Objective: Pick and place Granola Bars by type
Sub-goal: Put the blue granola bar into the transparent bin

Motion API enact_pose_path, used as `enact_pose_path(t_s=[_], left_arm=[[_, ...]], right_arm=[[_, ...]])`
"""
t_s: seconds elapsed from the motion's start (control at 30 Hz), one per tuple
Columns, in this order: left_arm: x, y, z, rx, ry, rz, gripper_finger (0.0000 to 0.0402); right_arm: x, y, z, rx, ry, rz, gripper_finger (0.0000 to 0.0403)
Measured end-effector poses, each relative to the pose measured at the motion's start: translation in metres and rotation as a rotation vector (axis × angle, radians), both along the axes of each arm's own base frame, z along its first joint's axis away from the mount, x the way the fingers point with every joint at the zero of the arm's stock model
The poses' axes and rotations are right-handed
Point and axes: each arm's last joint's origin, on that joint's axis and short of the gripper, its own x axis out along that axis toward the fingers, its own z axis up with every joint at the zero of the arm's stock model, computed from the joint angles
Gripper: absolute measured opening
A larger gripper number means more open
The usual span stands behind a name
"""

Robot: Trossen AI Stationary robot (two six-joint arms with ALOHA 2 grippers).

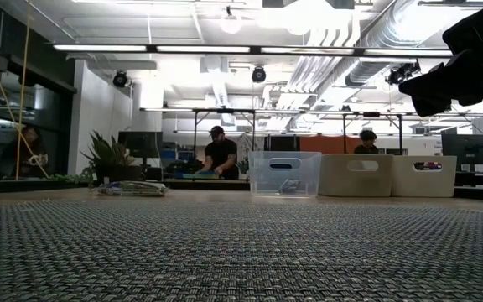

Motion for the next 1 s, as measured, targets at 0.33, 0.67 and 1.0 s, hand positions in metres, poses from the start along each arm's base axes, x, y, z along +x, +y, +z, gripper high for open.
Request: enact_pose_path(t_s=[0.33, 0.67, 1.0], left_arm=[[0.028, 0.014, 0.056, 0.026, -0.017, 0.232, 0.0066], [0.091, 0.041, 0.04, -0.074, 0.237, 0.527, 0.0066], [0.138, 0.081, -0.066, -0.323, 0.629, 0.818, 0.0066]], right_arm=[[0.0, 0.0, 0.0, 0.0, 0.0, 0.0, 0.0], [0.0, 0.0, 0.0, 0.0, -0.001, 0.0, 0.0], [0.0, 0.0, 0.0, 0.0, 0.0, 0.0, 0.0]])
